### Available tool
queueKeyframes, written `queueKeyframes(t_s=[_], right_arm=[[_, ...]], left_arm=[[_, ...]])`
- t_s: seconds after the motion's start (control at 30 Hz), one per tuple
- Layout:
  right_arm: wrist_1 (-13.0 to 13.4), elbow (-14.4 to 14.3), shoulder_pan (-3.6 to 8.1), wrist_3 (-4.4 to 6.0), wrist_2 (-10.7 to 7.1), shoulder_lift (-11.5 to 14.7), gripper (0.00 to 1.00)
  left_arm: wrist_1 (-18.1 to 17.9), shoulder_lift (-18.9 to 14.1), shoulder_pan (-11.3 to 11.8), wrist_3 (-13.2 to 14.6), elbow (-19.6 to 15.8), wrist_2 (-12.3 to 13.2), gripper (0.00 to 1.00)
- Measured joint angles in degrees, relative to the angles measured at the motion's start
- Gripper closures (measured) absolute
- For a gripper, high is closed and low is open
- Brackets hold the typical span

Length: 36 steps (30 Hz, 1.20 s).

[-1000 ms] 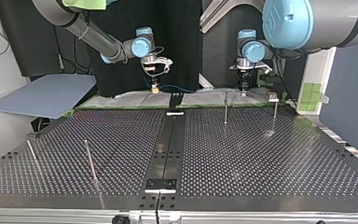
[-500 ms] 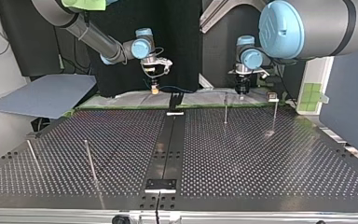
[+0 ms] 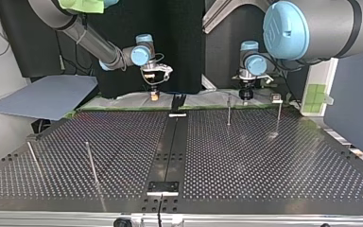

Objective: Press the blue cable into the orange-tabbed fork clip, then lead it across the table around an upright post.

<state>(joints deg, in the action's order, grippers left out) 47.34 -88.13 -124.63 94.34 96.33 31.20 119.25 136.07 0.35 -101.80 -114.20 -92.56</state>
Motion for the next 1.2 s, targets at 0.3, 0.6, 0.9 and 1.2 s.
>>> queueKeyframes(t_s=[0.3,0.6,0.9,1.2], right_arm=[[-2.8,3.8,0.89,-0.01,-0.15,0.0,1.0],[-5.2,6.5,3.02,-0.01,-0.18,0.0,1.0],[-7.2,8.4,5.32,-0.1,-0.34,0.0,1.0],[-8.7,9.5,5.73,-0.5,-0.49,0.1,1.0]], left_arm=[[2.0,0.0,0.2,-0.4,2.0,0.1,0.98],[3.4,0.0,0.4,-0.5,2.8,0.1,0.98],[5.4,-0.1,0.8,-2.0,4.3,1.5,0.98],[6.7,-0.2,1.2,-5.9,5.4,4.2,0.98]])
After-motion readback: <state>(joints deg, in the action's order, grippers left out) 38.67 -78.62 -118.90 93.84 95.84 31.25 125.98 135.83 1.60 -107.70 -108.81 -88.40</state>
